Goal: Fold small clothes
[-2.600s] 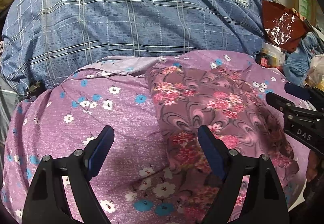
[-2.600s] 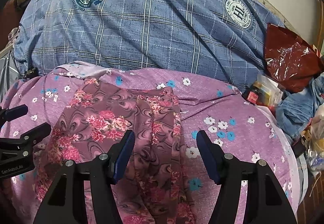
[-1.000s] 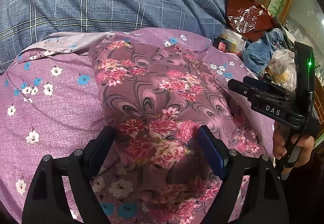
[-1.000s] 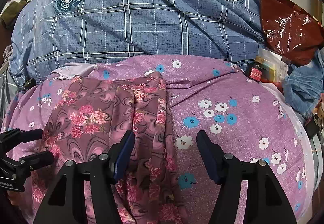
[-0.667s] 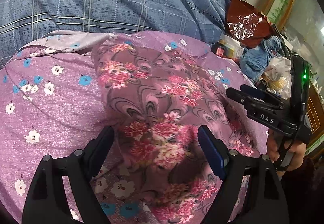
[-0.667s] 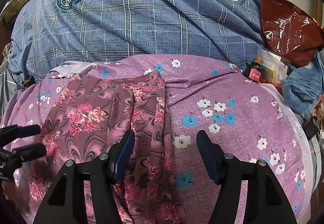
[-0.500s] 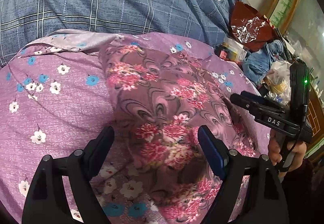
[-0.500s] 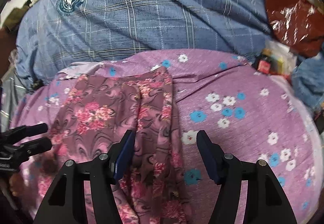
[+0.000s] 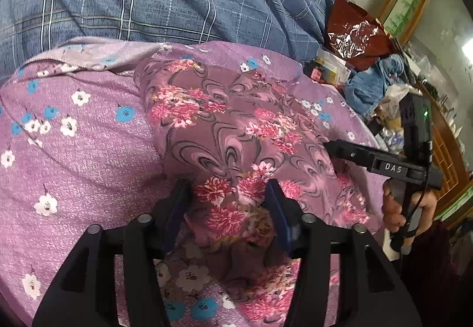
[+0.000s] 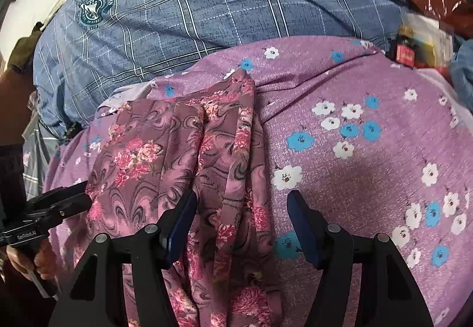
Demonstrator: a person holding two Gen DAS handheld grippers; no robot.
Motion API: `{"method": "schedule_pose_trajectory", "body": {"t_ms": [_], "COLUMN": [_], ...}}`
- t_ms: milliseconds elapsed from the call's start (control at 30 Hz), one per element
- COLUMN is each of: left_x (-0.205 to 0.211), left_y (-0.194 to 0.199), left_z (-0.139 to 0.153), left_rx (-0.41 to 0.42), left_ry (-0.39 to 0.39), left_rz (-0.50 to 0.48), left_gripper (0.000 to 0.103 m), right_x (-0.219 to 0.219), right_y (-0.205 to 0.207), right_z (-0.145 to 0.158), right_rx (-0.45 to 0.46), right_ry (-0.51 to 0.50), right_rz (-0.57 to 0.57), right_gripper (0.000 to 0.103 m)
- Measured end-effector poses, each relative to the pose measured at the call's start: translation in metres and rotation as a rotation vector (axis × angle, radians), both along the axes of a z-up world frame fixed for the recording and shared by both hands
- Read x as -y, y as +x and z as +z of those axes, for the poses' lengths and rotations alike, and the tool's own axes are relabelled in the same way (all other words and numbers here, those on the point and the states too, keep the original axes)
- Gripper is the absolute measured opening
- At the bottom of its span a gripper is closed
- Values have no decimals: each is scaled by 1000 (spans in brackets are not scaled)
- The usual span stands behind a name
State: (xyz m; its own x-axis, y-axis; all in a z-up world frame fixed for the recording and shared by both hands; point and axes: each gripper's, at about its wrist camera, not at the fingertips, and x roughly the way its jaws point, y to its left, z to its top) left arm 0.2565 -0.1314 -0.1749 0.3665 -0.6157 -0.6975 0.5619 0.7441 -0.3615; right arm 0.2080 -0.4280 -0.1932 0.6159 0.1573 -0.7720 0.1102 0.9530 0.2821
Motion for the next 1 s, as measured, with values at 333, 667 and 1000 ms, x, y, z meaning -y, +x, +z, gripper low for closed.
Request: {"method": "schedule_pose_trajectory", "body": {"t_ms": [333, 667, 1000], "left_x": [0, 0, 7], "left_y": [11, 13, 14], "left_z": [-13, -13, -17], "left_rx": [-99, -100, -85], "left_ry": [-43, -76, -66], "left_rz": [24, 37, 44], "left_gripper": [68, 60, 66], "right_x": [3, -11, -35], "right_y": [10, 14, 10], "right_z": [-18, -19, -7], "right_rx": [-58, -48, -14], "right_ry": [96, 88, -82], "right_rz": [25, 30, 21], "right_gripper": [71, 73, 68]}}
